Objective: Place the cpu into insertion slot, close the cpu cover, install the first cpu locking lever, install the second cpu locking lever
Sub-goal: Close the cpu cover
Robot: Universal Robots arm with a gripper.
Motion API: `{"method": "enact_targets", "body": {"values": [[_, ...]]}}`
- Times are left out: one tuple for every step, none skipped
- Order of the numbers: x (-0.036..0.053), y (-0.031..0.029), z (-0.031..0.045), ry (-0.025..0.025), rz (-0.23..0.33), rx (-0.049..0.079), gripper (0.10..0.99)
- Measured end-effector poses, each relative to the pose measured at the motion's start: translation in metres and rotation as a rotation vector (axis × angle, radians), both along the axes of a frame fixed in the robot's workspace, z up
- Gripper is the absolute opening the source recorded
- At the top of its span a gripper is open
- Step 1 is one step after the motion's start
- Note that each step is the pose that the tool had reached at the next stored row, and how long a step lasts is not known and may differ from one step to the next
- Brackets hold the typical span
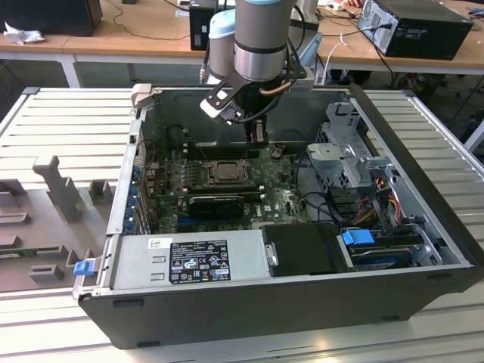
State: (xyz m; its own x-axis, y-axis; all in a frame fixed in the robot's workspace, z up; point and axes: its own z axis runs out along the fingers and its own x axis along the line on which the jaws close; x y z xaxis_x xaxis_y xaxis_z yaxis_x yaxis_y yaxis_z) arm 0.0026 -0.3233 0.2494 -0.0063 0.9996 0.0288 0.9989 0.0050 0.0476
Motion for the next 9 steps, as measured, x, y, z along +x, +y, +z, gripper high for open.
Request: {"method": "enact_targets", "body": {"values": [[-0.0016, 0.0000, -0.0004, 0.0000, 0.000, 0.000, 0.106], [-0.0035, 0.0000, -0.0010, 0.0001, 0.000, 0.000, 0.106], [-0.0050, 0.0000, -0.0015, 0.0000, 0.000, 0.000, 0.106], [-0.0063, 0.0000, -0.0023, -0.0001, 0.000, 0.000, 0.106], [-0.0079, -0.0007, -0.0037, 0.0001, 0.000, 0.000, 0.106], [-0.0083, -0.0009, -0.0064, 0.0001, 0.003, 0.000, 0.106], [-0.0085, -0.0009, -0.0095, 0.0001, 0.006, 0.001, 0.106], [-0.0087, -0.0009, -0.0123, 0.0000, 0.009, 0.001, 0.106], [-0.0094, -0.0009, -0.0148, 0.0001, 0.010, 0.001, 0.106]]}}
